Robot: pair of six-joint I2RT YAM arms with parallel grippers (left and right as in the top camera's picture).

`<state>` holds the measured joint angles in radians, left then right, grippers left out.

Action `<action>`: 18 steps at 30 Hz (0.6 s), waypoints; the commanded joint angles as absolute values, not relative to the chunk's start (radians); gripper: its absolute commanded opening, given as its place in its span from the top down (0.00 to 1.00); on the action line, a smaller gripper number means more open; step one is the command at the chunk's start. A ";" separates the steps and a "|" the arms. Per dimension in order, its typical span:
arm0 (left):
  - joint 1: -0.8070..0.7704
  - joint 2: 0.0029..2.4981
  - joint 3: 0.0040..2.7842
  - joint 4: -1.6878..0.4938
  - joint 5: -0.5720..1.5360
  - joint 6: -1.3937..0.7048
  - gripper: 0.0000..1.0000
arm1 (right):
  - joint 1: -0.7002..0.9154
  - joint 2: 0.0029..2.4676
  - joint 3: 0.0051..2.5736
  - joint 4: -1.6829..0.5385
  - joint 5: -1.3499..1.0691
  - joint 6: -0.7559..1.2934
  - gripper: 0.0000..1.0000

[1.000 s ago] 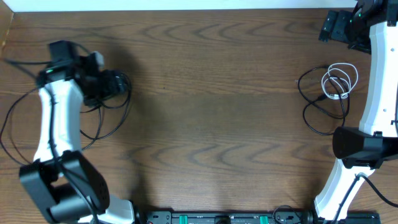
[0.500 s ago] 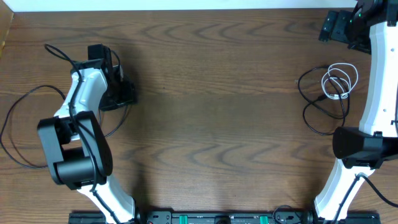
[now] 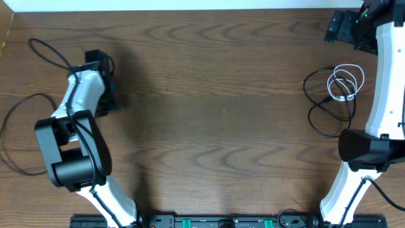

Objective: Untangle cables

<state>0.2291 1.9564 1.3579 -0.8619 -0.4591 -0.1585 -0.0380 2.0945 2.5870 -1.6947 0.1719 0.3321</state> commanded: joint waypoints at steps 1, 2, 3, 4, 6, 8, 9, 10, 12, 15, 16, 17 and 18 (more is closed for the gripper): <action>0.292 1.964 1.395 -0.880 -0.571 -0.205 0.92 | -0.032 2.101 2.589 -1.698 0.173 0.324 0.01; 0.309 1.962 1.400 -0.884 -0.571 -0.205 0.92 | -0.032 2.101 2.589 -1.698 0.173 0.324 0.01; 0.328 1.959 1.407 -0.889 -0.571 -0.205 0.92 | -0.032 2.101 2.589 -1.698 0.173 0.324 0.01; 0.345 1.956 1.413 -0.892 -0.571 -0.206 0.92 | -0.032 2.101 2.589 -1.698 0.173 0.324 0.01; 0.375 1.949 1.423 -0.898 -0.569 -0.239 0.92 | -0.032 2.101 2.589 -1.698 0.173 0.324 0.01; 0.400 1.939 1.427 -0.900 -0.569 -0.278 0.92 | -0.032 2.101 2.589 -1.698 0.173 0.324 0.01; 0.410 1.934 1.427 -0.900 -0.569 -0.285 0.92 | -0.032 2.101 2.589 -1.698 0.173 0.324 0.01; 0.419 1.931 1.427 -0.899 -0.569 -0.287 0.92 | -0.032 2.101 2.589 -1.698 0.173 0.324 0.01; 0.434 1.929 1.427 -0.900 -0.569 -0.289 0.92 | -0.032 2.101 2.589 -1.698 0.173 0.324 0.01; 0.454 1.929 1.427 -0.910 -0.570 -0.302 0.92 | -0.032 2.101 2.589 -1.698 0.173 0.324 0.01; 0.462 1.929 1.427 -0.916 -0.570 -0.315 0.92 | -0.032 2.101 2.589 -1.698 0.173 0.324 0.01; 0.473 1.929 1.427 -0.926 -0.570 -0.332 0.92 | -0.032 2.101 2.589 -1.698 0.173 0.324 0.01; 0.483 1.929 1.427 -0.936 -0.570 -0.349 0.92 | -0.032 2.101 2.589 -1.698 0.173 0.324 0.01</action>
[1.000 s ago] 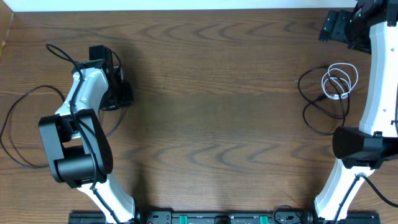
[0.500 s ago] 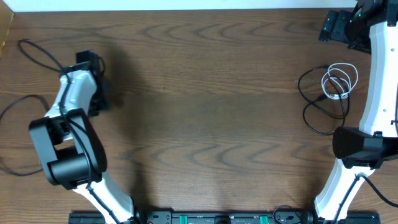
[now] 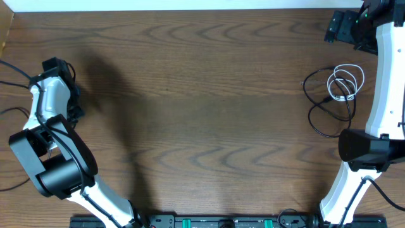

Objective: Untangle cables

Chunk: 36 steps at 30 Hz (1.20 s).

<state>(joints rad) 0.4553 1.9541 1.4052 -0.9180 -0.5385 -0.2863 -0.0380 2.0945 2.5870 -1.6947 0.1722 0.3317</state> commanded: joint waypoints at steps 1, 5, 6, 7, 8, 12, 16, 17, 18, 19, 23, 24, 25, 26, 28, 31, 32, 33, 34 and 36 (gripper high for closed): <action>0.495 1.929 1.427 -0.947 -0.570 -0.363 0.92 | -0.032 2.101 2.589 -1.698 0.173 0.324 0.01; 0.541 1.929 1.427 -0.984 -0.569 -0.384 0.90 | -0.032 2.101 2.589 -1.698 0.173 0.324 0.01; 0.548 1.928 1.427 -0.987 -0.569 -0.384 0.87 | -0.032 2.101 2.589 -1.698 0.173 0.324 0.01; 0.553 1.928 1.427 -0.990 -0.565 -0.384 0.83 | -0.032 2.101 2.589 -1.698 0.173 0.324 0.01; 0.556 1.926 1.427 -0.989 -0.552 -0.384 0.75 | -0.032 2.101 2.589 -1.697 0.173 0.324 0.01; 0.548 1.917 1.428 -0.978 -0.505 -0.383 0.28 | -0.032 2.101 2.589 -1.698 0.173 0.324 0.01; 0.531 1.893 1.441 -0.975 -0.506 -0.371 0.18 | -0.032 2.101 2.589 -1.698 0.173 0.324 0.01; 0.525 1.884 1.448 -0.974 -0.506 -0.369 0.17 | -0.032 2.101 2.589 -1.698 0.173 0.324 0.01; 0.521 1.873 1.456 -0.974 -0.506 -0.361 0.17 | -0.032 2.101 2.589 -1.698 0.173 0.324 0.01; 0.516 1.860 1.463 -0.973 -0.506 -0.356 0.17 | -0.032 2.101 2.589 -1.698 0.173 0.324 0.01; 0.490 1.778 1.477 -0.959 -0.505 -0.356 0.14 | -0.032 2.101 2.589 -1.698 0.173 0.324 0.01; 0.482 1.758 1.477 -0.951 -0.505 -0.356 0.14 | -0.032 2.101 2.589 -1.698 0.173 0.324 0.01; 0.474 1.737 1.477 -0.942 -0.498 -0.356 0.14 | -0.032 2.101 2.589 -1.698 0.173 0.324 0.01; 0.466 1.716 1.477 -0.934 -0.475 -0.354 0.14 | -0.032 2.101 2.589 -1.698 0.173 0.324 0.01; 0.450 1.675 1.477 -0.918 -0.351 -0.327 0.14 | -0.032 2.101 2.589 -1.698 0.173 0.324 0.01; 0.424 1.620 1.477 -0.878 0.013 -0.250 0.14 | -0.034 2.101 2.589 -1.698 0.173 0.324 0.01; 0.416 1.609 1.477 -0.862 0.137 -0.235 0.14 | -0.034 2.101 2.589 -1.698 0.173 0.324 0.01; 0.405 1.602 1.477 -0.844 0.258 -0.229 0.14 | -0.034 2.101 2.589 -1.698 0.173 0.324 0.01; 0.392 1.599 1.477 -0.828 0.369 -0.229 0.14 | -0.034 2.101 2.589 -1.698 0.173 0.324 0.01; 0.358 1.599 1.477 -0.812 0.548 -0.229 0.14 | -0.032 2.101 2.589 -1.698 0.173 0.324 0.01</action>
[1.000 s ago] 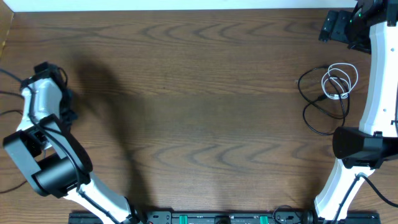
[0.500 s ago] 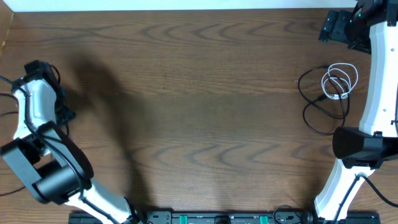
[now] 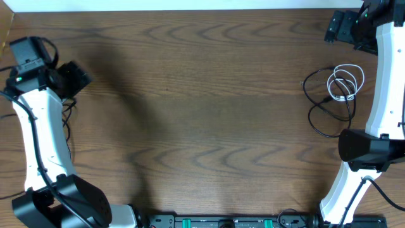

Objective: Untangle cables

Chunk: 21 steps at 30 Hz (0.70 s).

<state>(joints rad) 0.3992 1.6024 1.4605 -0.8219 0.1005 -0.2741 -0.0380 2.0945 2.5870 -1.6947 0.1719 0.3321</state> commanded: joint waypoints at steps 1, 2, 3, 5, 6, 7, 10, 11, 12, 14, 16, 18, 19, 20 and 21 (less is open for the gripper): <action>0.335 1.602 1.477 -0.813 0.595 -0.228 0.14 | -0.032 2.101 2.589 -1.698 0.173 0.324 0.01; 0.303 1.604 1.477 -0.822 0.614 -0.228 0.14 | -0.032 2.101 2.589 -1.698 0.173 0.324 0.01; 0.271 1.605 1.477 -0.833 0.614 -0.215 0.14 | -0.032 2.101 2.589 -1.698 0.173 0.324 0.01; 0.200 1.605 1.477 -0.862 0.612 -0.155 0.14 | -0.032 2.101 2.589 -1.698 0.173 0.324 0.01; 0.161 1.605 1.477 -0.878 0.608 -0.132 0.14 | -0.032 2.101 2.589 -1.698 0.173 0.324 0.01; 0.116 1.605 1.477 -0.898 0.593 -0.123 0.14 | -0.032 2.101 2.589 -1.698 0.173 0.324 0.01; 0.004 1.605 1.477 -0.957 0.524 -0.124 0.14 | -0.032 2.101 2.589 -1.698 0.173 0.324 0.01; -0.031 1.605 1.476 -0.974 0.495 -0.124 0.14 | -0.032 2.101 2.589 -1.698 0.173 0.324 0.01; -0.067 1.605 1.475 -0.988 0.463 -0.124 0.14 | -0.032 2.101 2.589 -1.698 0.173 0.324 0.01; -0.138 1.605 1.468 -1.002 0.397 -0.125 0.14 | -0.032 2.101 2.589 -1.698 0.173 0.324 0.01; -0.200 1.605 1.454 -1.009 0.369 -0.125 0.03 | -0.032 2.101 2.589 -1.698 0.173 0.324 0.01; -0.253 1.605 1.436 -1.010 0.368 -0.125 0.02 | -0.032 2.101 2.589 -1.698 0.173 0.324 0.01; -0.277 1.605 1.428 -1.010 0.368 -0.125 0.02 | -0.032 2.101 2.589 -1.698 0.173 0.324 0.01; -0.298 1.605 1.420 -1.009 0.367 -0.124 0.02 | -0.032 2.101 2.589 -1.698 0.173 0.324 0.01; -0.320 1.606 1.411 -1.009 0.364 -0.125 0.02 | -0.032 2.101 2.589 -1.698 0.173 0.324 0.01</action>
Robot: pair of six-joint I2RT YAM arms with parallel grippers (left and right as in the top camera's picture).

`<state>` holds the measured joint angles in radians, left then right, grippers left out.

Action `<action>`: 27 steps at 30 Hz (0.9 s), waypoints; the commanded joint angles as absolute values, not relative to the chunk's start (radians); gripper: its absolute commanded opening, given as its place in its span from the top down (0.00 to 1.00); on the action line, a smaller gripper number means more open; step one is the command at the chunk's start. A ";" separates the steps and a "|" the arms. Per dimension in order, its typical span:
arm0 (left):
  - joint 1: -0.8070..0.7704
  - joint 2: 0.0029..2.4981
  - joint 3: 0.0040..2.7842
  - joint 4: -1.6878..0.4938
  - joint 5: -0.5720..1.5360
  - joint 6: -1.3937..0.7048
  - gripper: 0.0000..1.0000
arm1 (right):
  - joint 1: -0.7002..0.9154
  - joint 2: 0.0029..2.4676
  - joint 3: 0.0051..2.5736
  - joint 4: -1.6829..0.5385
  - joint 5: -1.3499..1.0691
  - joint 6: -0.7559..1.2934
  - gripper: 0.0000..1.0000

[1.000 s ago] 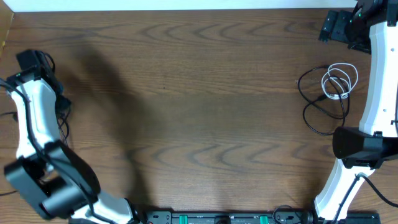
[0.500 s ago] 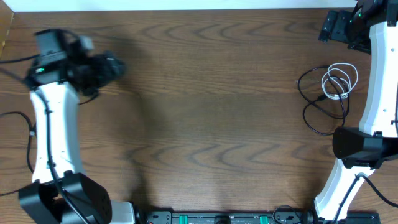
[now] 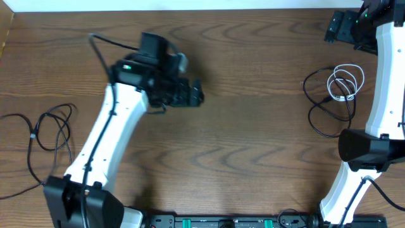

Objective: Untangle cables

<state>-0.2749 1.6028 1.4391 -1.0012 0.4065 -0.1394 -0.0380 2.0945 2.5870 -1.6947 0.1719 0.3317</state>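
A loose black cable (image 3: 49, 125) lies in open loops on the table at the far left, one end running off the left edge. My left gripper (image 3: 195, 95) hovers over the middle-left of the table, well right of that cable, with nothing visible in it; its jaws are too dark to read. At the right, a coiled white cable (image 3: 345, 82) rests on a second black cable (image 3: 321, 109) whose loops spread below and left of it. My right gripper (image 3: 335, 28) sits at the far right corner, away from both, its jaws unreadable.
The brown wooden table (image 3: 240, 158) ends at a white strip along the back. The right arm's white link (image 3: 387, 88) runs down the right side, just beside the white coil. A black rail (image 3: 215, 221) with the arm bases lines the front edge.
My left arm has swung from the far left edge to the table's middle-left. The black cable now lies uncovered in loops at the left. The right arm and right cables are unchanged.
My left gripper first stood near the back left with black cable looped around the arm. It then sat further left, then at the far left edge with the cable mostly hidden. Now the cable lies by itself at the left and the gripper is mid-table.
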 commanded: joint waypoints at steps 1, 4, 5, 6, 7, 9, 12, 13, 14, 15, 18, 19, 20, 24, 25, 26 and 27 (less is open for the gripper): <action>-0.337 1.607 1.405 -1.010 0.357 -0.125 0.02 | -0.032 2.101 2.589 -1.698 0.173 0.324 0.00; -0.379 1.608 1.380 -1.009 0.346 -0.133 0.01 | -0.032 2.101 2.589 -1.698 0.173 0.324 0.01; -0.389 1.608 1.371 -1.009 0.345 -0.136 0.01 | -0.032 2.101 2.589 -1.698 0.173 0.324 0.01; -0.395 1.608 1.361 -1.009 0.345 -0.136 0.01 | -0.032 2.101 2.589 -1.698 0.173 0.324 0.01; -0.399 1.608 1.351 -1.009 0.345 -0.136 0.01 | -0.032 2.101 2.589 -1.698 0.173 0.324 0.01; -0.401 1.608 1.333 -1.010 0.346 -0.136 0.01 | -0.032 2.101 2.589 -1.690 0.165 0.327 0.01; -0.401 1.608 1.322 -1.026 0.347 -0.136 0.01 | -0.032 2.101 2.589 -1.688 0.208 0.273 0.01; -0.401 1.608 1.322 -1.033 0.347 -0.136 0.01 | -0.032 2.101 2.589 -1.687 0.215 0.260 0.01; -0.401 1.608 1.322 -1.040 0.351 -0.136 0.01 | -0.033 2.101 2.589 -1.682 0.214 0.261 0.01; -0.401 1.608 1.322 -1.050 0.354 -0.136 0.01 | -0.033 2.101 2.589 -1.670 0.206 0.261 0.01; -0.401 1.608 1.322 -1.078 0.355 -0.136 0.01 | -0.033 2.101 2.589 -1.641 0.191 0.261 0.01; -0.401 1.608 1.322 -1.081 0.358 -0.136 0.01 | -0.033 2.101 2.589 -1.646 0.176 0.262 0.01; -0.401 1.608 1.322 -1.085 0.358 -0.136 0.01 | -0.033 2.101 2.589 -1.654 0.131 0.261 0.01; -0.401 1.608 1.322 -1.084 0.357 -0.136 0.01 | -0.033 2.100 2.589 -1.699 -0.085 0.186 0.01; -0.401 1.608 1.322 -1.084 0.356 -0.136 0.01 | -0.032 2.100 2.587 -1.699 -0.118 0.123 0.01; -0.401 1.608 1.322 -1.084 0.356 -0.136 0.01 | -0.031 2.100 2.580 -1.699 -0.125 0.081 0.01; -0.401 1.608 1.322 -1.088 0.356 -0.140 0.01 | -0.031 2.100 2.572 -1.699 -0.109 0.070 0.01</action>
